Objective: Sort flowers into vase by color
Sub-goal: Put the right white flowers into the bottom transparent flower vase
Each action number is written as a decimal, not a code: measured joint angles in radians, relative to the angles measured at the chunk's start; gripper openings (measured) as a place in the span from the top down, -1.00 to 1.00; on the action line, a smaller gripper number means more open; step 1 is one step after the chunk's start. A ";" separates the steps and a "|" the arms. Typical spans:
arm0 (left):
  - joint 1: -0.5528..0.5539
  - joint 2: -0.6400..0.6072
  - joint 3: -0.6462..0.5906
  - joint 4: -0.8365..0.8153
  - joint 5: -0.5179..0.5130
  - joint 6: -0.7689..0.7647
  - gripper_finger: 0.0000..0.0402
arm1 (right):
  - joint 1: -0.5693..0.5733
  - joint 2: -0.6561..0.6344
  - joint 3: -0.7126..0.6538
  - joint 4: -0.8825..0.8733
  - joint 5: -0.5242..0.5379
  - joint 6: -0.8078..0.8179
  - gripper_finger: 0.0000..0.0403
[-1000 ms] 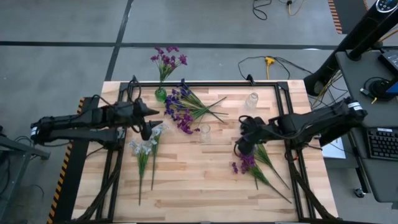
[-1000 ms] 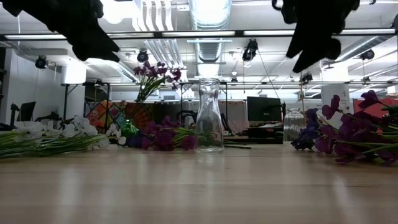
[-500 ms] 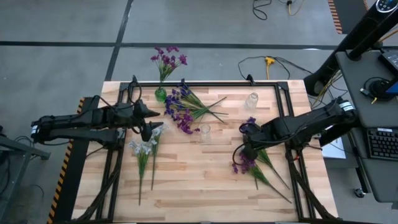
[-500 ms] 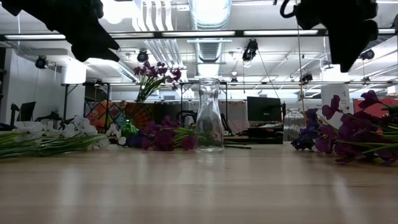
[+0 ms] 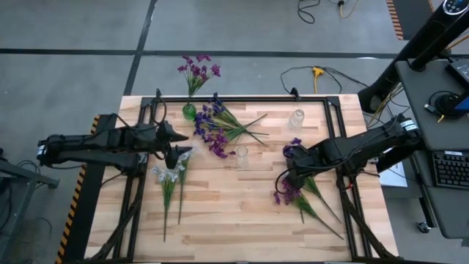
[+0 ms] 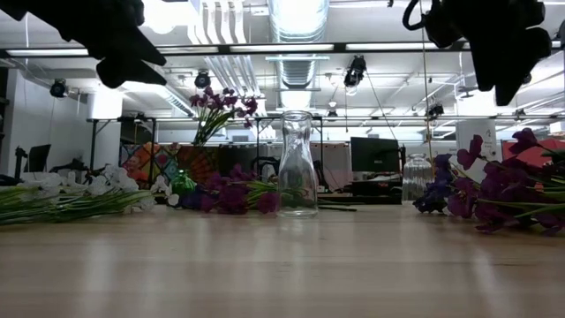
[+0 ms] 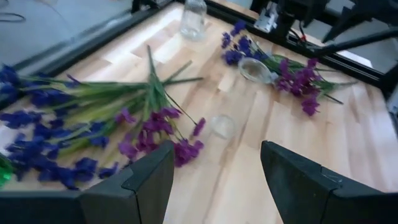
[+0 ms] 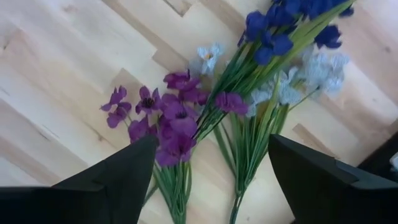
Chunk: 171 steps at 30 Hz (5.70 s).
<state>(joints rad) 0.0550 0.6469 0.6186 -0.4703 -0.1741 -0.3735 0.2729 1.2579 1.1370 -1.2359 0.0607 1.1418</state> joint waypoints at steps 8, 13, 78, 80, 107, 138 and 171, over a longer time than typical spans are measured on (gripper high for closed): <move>-0.099 0.031 0.000 0.025 -0.048 -0.021 -0.08 | 0.000 0.000 -0.007 -0.059 -0.065 0.017 -0.53; -0.111 0.041 0.000 0.025 -0.079 -0.026 -0.08 | 0.018 0.000 -0.032 -0.061 -0.105 0.046 -0.49; -0.115 0.104 -0.024 0.042 -0.104 -0.006 -0.07 | 0.149 0.001 -0.382 0.122 -0.102 0.152 -0.58; -0.115 0.104 -0.024 0.047 -0.104 -0.006 -0.07 | 0.149 0.001 -0.409 0.145 -0.092 0.158 -0.57; -0.115 0.160 0.048 0.123 -0.108 0.077 -0.07 | 0.124 -0.002 -0.567 0.398 -0.122 0.183 0.08; -0.115 0.177 0.048 0.134 -0.108 0.077 -0.07 | 0.124 -0.221 -0.571 0.393 -0.153 0.303 0.89; -0.115 0.177 0.048 0.136 -0.108 0.077 -0.07 | 0.124 -0.301 -0.061 0.049 0.622 0.000 0.89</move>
<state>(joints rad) -0.0601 0.8234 0.6670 -0.3344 -0.2821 -0.2966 0.3965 0.9569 1.0759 -1.1872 0.6824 1.1420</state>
